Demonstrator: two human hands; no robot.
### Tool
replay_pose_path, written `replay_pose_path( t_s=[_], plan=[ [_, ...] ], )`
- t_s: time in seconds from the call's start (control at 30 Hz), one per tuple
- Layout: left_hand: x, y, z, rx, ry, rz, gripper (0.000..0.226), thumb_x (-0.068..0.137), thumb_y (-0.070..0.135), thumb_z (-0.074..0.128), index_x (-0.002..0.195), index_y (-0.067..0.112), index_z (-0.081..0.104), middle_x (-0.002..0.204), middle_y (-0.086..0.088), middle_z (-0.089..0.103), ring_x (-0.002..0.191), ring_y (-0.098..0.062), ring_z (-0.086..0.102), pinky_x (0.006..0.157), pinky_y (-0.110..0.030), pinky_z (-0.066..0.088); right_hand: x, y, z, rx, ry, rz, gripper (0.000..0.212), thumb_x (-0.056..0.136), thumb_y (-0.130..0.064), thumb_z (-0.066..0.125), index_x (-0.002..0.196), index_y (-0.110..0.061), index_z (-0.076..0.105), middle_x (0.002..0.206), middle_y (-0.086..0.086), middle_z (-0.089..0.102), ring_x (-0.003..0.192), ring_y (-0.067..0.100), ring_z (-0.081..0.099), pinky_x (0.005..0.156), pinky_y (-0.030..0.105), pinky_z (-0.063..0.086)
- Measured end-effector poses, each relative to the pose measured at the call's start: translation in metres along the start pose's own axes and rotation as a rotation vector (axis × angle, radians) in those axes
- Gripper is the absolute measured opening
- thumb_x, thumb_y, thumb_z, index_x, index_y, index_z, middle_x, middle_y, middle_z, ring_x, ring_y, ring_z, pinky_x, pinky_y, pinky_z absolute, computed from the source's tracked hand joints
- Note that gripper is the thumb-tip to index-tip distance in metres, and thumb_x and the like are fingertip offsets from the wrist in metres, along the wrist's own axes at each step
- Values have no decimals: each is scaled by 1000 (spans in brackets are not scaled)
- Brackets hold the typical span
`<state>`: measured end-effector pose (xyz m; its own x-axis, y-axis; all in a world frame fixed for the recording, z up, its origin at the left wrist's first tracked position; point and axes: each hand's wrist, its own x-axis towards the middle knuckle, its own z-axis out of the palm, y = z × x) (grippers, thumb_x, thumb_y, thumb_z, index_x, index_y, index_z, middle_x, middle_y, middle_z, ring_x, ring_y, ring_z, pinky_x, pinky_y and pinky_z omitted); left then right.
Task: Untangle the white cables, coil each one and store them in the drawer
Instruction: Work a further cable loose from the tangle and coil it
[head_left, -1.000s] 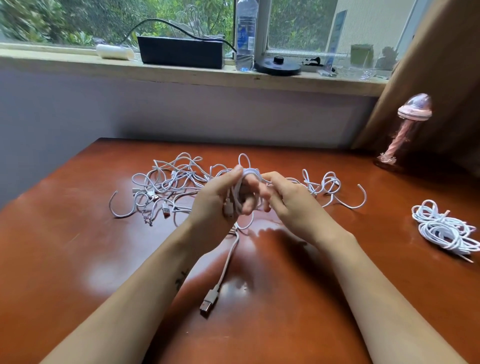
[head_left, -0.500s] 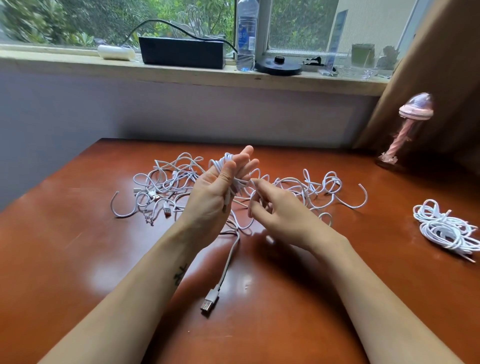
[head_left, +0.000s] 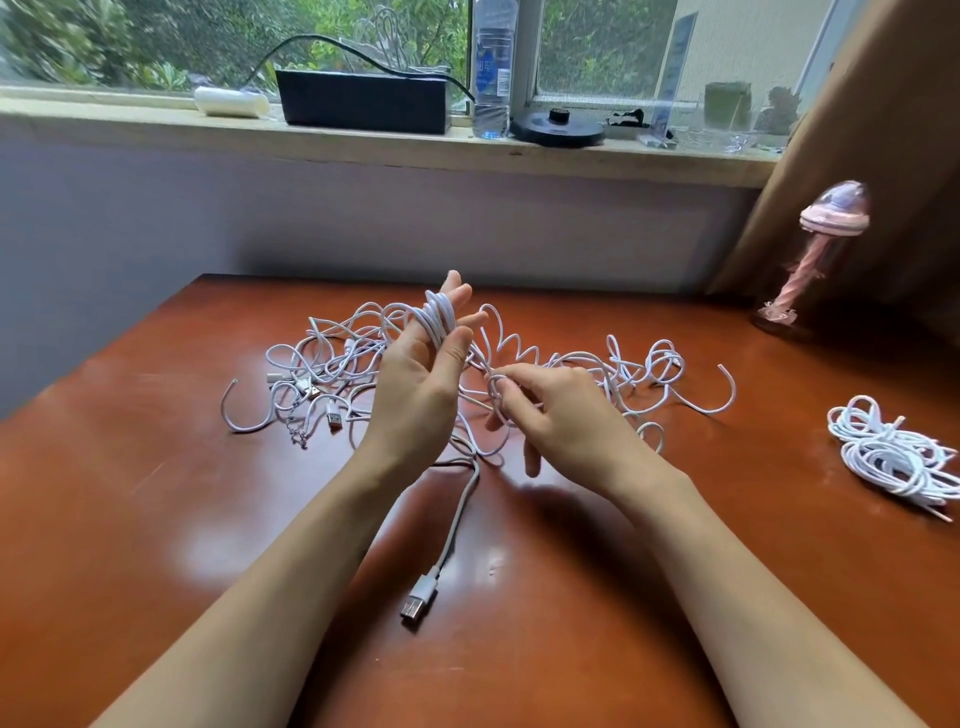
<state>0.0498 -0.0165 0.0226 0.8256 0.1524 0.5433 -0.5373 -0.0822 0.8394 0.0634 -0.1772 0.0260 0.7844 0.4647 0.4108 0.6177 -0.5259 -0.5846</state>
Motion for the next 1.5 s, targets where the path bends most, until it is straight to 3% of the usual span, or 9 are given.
replay_pose_path(
  t_s=[0.17, 0.4, 0.63, 0.77, 1.0, 1.2, 1.3, 1.43, 1.5],
  plan=[
    [-1, -10, -4, 254, -64, 84, 41, 104, 7, 48, 145, 9, 50, 149, 17, 50, 123, -9, 61, 109, -34, 47, 3, 7, -2, -85, 158, 9, 29, 105, -37, 47, 91, -20, 66, 66, -13, 71, 58, 1, 57, 67, 39, 52],
    [-3, -15, -7, 456, -131, 147, 40, 102, 21, 45, 138, 7, 57, 138, 0, 63, 129, -12, 57, 110, -35, 44, 4, 6, -6, 91, 275, -14, 40, 103, -43, 48, 85, -13, 69, 66, 7, 61, 65, 28, 54, 63, 46, 47],
    [1, -17, -14, 559, -56, 194, 31, 105, 16, 43, 129, 8, 61, 115, -3, 68, 101, -16, 63, 92, -31, 49, -1, 4, -26, 79, 246, -59, 25, 90, -23, 76, 115, -22, 71, 59, -21, 48, 55, 5, 44, 58, 11, 34],
    [2, -19, -14, 554, -111, 149, 28, 103, 20, 42, 112, 8, 66, 102, -2, 69, 94, -15, 63, 87, -35, 48, 2, 9, -29, -24, 264, -121, 12, 91, -36, 74, 96, -25, 72, 75, -14, 67, 64, 10, 58, 63, 31, 48],
    [-4, -11, -15, 463, -341, 33, 23, 105, 13, 43, 96, 1, 60, 86, 10, 58, 79, 9, 56, 74, -7, 38, 3, 10, -34, 22, 575, -149, 8, 97, -20, 69, 94, -13, 70, 77, -16, 60, 60, 6, 51, 62, 17, 37],
    [-6, -13, -12, 352, -354, -19, 30, 100, 31, 42, 93, 12, 64, 84, 6, 62, 78, -12, 55, 78, -39, 48, 6, 11, -38, 175, 758, -114, 6, 100, -23, 65, 94, -24, 64, 90, 5, 63, 77, 18, 58, 73, 34, 48],
    [-6, -8, -11, 342, -372, -24, 28, 98, 30, 44, 84, 15, 64, 79, 6, 61, 74, -8, 55, 74, -35, 48, 8, 13, -37, 222, 746, -64, 11, 99, -27, 66, 91, -33, 63, 86, 1, 62, 74, 12, 56, 71, 30, 46],
    [-8, 1, -12, 212, -403, -100, 25, 93, 25, 45, 73, 15, 56, 69, 10, 54, 66, -1, 50, 68, -17, 41, 8, 24, -35, 148, 537, 64, 10, 97, -30, 68, 90, -23, 69, 58, -14, 49, 53, 7, 41, 56, 25, 34],
    [-8, 1, -12, 147, -423, -133, 28, 92, 24, 46, 69, 8, 52, 65, 8, 50, 65, -8, 46, 66, -22, 39, 6, 24, -34, 61, 465, 53, 7, 96, -30, 69, 92, -24, 70, 58, -11, 53, 54, 9, 47, 57, 23, 37]
  ],
)
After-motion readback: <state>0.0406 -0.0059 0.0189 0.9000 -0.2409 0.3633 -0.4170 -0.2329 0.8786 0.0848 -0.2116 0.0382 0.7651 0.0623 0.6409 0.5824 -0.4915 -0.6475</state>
